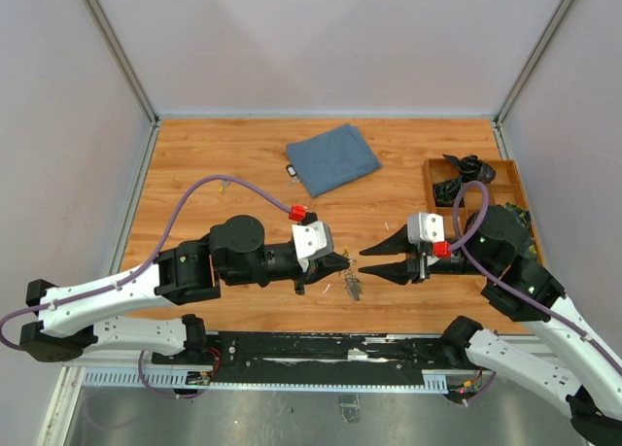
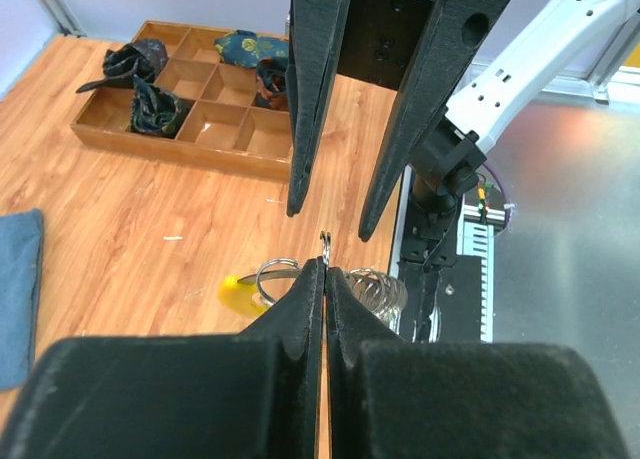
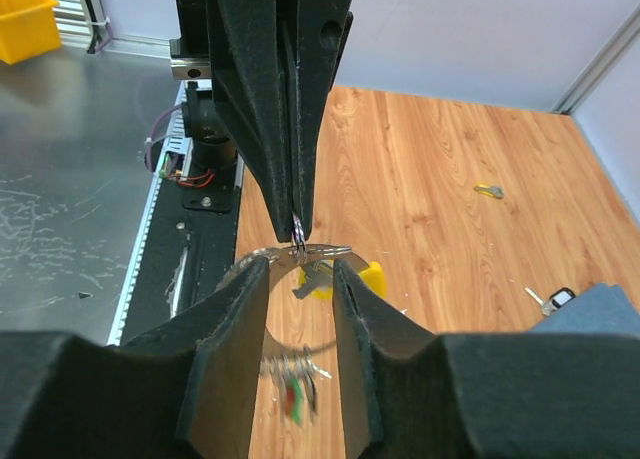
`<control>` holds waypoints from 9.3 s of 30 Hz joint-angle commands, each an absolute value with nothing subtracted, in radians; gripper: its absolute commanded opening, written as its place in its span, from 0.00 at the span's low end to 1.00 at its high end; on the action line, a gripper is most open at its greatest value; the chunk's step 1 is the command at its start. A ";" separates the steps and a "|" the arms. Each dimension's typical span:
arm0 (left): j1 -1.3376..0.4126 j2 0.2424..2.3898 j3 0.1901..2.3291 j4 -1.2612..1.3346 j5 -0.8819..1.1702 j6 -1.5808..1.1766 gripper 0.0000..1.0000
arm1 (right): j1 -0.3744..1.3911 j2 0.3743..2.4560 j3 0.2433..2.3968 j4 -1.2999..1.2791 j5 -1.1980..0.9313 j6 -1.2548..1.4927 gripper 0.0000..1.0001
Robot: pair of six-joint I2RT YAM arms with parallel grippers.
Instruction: Put the keys on the keyring
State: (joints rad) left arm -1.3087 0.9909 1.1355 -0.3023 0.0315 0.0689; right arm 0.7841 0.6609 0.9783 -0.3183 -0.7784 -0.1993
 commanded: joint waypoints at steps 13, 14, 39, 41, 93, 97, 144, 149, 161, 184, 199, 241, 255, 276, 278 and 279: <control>-1.311 1.006 1.194 -0.284 0.066 0.091 0.01 | 0.798 0.704 0.998 -0.286 -0.865 -0.158 0.25; -1.310 1.008 1.195 -0.284 0.067 0.091 0.00 | 0.798 0.705 0.996 -0.287 -0.867 -0.159 0.24; -1.310 1.014 1.203 -0.291 0.088 0.098 0.00 | 0.816 0.745 0.996 -0.283 -0.899 -0.163 0.04; -1.310 1.012 1.203 -0.290 0.085 0.098 0.01 | 0.818 0.746 0.993 -0.273 -0.888 -0.166 0.01; -1.310 0.893 1.192 -0.180 -0.015 0.131 0.30 | 0.871 0.472 0.810 0.090 -0.833 -1.038 0.01; -1.310 0.891 1.189 -0.172 -0.017 0.140 0.29 | 0.870 0.489 0.837 0.083 -0.853 -1.062 0.01; -1.310 1.058 1.430 -0.485 -0.009 0.183 0.28 | 0.881 0.953 1.579 -0.918 -0.670 -0.386 0.01; -1.310 1.104 1.458 -0.521 -0.003 0.194 0.28 | 0.907 1.005 1.636 -1.001 -0.648 -0.385 0.01; -1.310 1.107 1.447 -0.500 0.024 0.185 0.29 | 0.920 1.051 1.674 -1.063 -0.636 -0.384 0.01; -1.310 1.165 1.432 -0.487 0.050 0.160 0.21 | 0.939 1.034 1.634 -1.017 -0.648 -0.395 0.02; -1.310 1.066 1.343 -0.345 0.028 0.114 0.01 | 0.944 0.916 1.541 -0.849 -0.615 -0.382 0.29; -1.310 0.810 0.969 0.260 0.130 -0.054 0.00 | 0.945 0.744 1.040 0.112 -0.766 0.049 0.28; -1.310 0.821 0.984 0.227 0.122 -0.043 0.01 | 0.950 0.750 1.048 0.114 -0.790 0.039 0.24; -1.310 0.825 1.018 0.177 0.132 -0.022 0.01 | 0.950 0.740 1.062 0.081 -0.780 0.014 0.21; -1.310 0.826 1.020 0.175 0.132 -0.021 0.00 | 0.950 0.747 1.062 0.081 -0.782 0.019 0.19; -1.310 0.827 1.021 0.174 0.133 -0.021 0.01 | 0.950 0.752 1.062 0.079 -0.782 0.022 0.17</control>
State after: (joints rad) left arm -1.3106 0.8268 0.9764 0.1452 0.1272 -0.0299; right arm 0.9298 0.7399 1.0248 0.0769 -0.7673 0.0189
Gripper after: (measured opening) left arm 0.009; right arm 0.203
